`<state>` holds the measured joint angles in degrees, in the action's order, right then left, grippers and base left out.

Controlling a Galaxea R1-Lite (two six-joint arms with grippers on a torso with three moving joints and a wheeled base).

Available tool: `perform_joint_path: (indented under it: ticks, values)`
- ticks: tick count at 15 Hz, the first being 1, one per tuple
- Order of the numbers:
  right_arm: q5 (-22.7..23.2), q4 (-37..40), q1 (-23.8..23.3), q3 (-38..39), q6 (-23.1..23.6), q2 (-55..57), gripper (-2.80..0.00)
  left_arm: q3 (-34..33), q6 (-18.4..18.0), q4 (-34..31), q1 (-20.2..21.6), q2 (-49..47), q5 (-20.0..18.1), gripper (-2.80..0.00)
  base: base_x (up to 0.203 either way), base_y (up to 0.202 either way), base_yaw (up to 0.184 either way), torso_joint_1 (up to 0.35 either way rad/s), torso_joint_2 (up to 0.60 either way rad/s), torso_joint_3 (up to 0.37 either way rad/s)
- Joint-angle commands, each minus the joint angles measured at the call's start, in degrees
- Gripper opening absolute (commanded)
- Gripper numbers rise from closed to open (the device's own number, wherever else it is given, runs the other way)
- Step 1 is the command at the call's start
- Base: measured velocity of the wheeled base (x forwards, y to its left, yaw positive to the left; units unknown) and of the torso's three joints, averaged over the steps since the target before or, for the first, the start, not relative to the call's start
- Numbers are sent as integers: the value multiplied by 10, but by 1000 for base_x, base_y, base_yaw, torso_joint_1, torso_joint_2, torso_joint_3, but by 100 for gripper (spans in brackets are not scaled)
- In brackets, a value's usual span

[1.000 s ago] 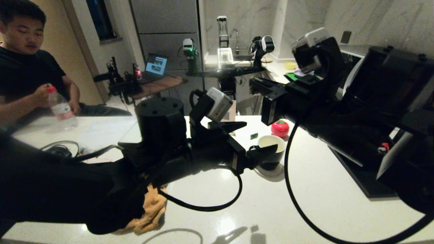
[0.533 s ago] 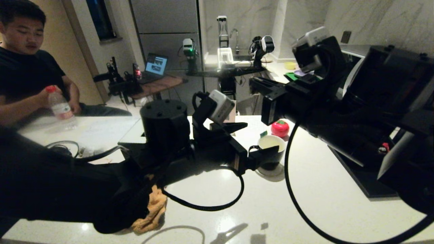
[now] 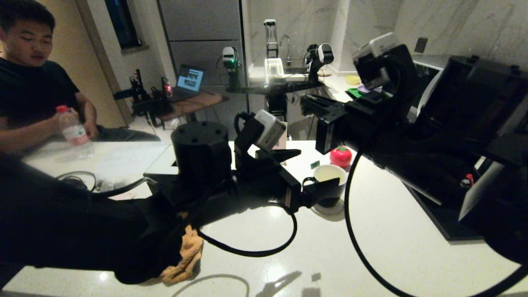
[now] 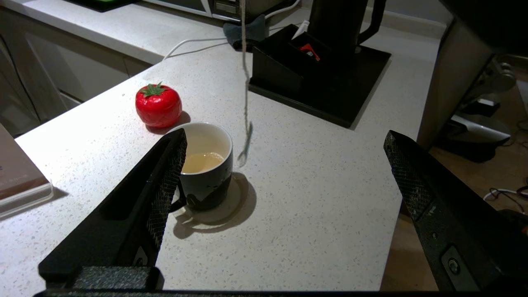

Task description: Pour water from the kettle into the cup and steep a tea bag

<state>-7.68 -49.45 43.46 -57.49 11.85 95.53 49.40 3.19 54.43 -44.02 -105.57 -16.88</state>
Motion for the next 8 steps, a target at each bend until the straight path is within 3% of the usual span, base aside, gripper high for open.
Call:
perform_joint_path:
  ticks: [1,4,5,8]
  values:
    - [-1,-3,0,0,1,1,-280,-1,1,3,0,1,-2,0,0,0,0,0,0,0]
    - [-1,-2,0,0,1,1,-280,-1,0,4,0,-2,-3,0,0,0,0,0,0,0]
    - [-1,-2,0,0,1,1,-280,-1,0,4,0,-2,-4,-280,0,0,0,0,0,0]
    - [-1,-2,0,1,1,1,-280,-1,1,15,0,-3,-7,-280,0,0,0,0,0,0]
